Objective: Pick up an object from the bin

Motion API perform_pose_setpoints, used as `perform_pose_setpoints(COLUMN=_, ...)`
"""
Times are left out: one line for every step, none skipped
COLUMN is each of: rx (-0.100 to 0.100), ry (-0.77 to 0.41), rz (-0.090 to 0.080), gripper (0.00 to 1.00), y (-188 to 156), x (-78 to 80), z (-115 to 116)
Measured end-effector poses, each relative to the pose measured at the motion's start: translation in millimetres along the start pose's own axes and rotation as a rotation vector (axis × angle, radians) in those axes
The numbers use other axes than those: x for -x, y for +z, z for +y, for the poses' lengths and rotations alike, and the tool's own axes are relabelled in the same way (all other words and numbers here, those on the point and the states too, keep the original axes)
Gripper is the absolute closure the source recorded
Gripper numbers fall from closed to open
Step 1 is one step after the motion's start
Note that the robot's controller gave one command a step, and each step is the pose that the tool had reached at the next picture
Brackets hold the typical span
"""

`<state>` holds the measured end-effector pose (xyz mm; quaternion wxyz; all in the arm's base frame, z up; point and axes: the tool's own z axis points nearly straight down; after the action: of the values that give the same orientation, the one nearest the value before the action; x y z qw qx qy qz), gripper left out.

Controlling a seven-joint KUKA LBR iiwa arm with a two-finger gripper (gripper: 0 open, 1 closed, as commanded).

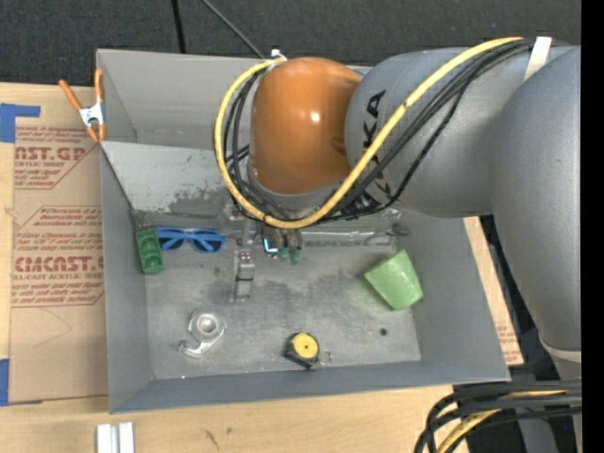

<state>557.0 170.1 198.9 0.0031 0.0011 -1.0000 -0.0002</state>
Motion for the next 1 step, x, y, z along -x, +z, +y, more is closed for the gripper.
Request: perform_pose_setpoints(rx=-0.001, ry=-0.321, rz=-0.002, gripper=0.0, y=109.7, x=-18.1, z=12.4)
